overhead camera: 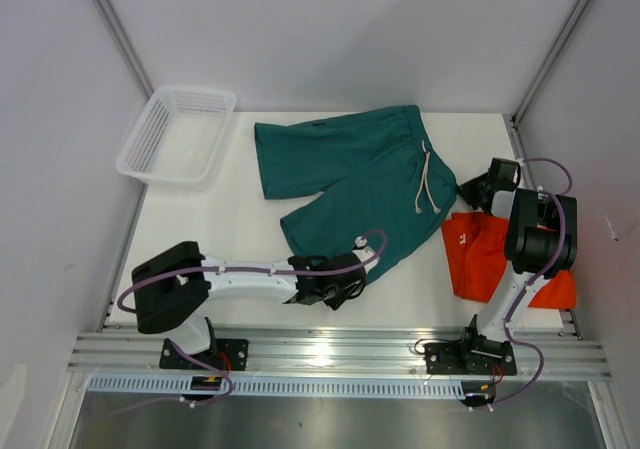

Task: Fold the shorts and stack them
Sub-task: Fold the shorts

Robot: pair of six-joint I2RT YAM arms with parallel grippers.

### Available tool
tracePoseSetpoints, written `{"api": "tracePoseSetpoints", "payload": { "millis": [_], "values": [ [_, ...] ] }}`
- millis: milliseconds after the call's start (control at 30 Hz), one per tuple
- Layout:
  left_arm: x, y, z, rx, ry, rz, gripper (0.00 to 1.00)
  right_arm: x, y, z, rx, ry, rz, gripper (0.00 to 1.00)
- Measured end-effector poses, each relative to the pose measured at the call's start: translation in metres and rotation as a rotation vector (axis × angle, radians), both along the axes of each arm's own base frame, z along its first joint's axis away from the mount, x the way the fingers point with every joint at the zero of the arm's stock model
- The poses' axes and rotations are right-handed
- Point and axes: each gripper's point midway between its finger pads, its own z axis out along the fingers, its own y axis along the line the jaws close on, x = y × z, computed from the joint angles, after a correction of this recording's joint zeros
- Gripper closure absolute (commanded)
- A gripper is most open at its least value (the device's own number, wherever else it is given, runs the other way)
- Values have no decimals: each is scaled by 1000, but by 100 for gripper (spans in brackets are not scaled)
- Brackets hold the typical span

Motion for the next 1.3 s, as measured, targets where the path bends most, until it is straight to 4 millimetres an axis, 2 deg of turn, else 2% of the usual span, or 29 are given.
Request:
{"api": "tracePoseSetpoints", "payload": {
  "millis": [133, 167, 233, 467, 567, 733, 867, 1100, 1200, 1300],
  "values": [
    [-2, -4, -6, 8, 19, -11, 79, 0, 0, 0, 0, 0, 0, 100],
    [-3, -4, -7, 7, 26, -14, 90, 0, 0, 0, 0, 1, 0, 100],
    [-6, -6, -9, 4, 40, -24, 100, 0, 0, 0, 1, 1, 0, 100],
    [-7, -7, -6, -12, 47, -25, 100, 2, 0, 1, -24, 58, 12, 100],
    [-8, -1, 4, -24, 38, -4, 100, 0, -5, 3, -78, 123, 9, 100],
    [-12, 3, 32, -89, 40, 22, 100, -27, -16, 10, -172, 232, -2, 100],
    [-24, 5, 46, -114, 38, 5, 100, -49, -27, 36, -256, 270, -21, 100],
    [-65, 12, 45, -42, 60, -54, 100, -87, -35, 66, -320, 347, -43, 100],
    [-60, 21, 55, -50, 43, -2, 100, -96, -37, 78, -328, 385, -48, 100],
    [-39, 33, 76, -99, 31, 98, 100, -93, -38, 98, -330, 382, -50, 100]
  ]
}}
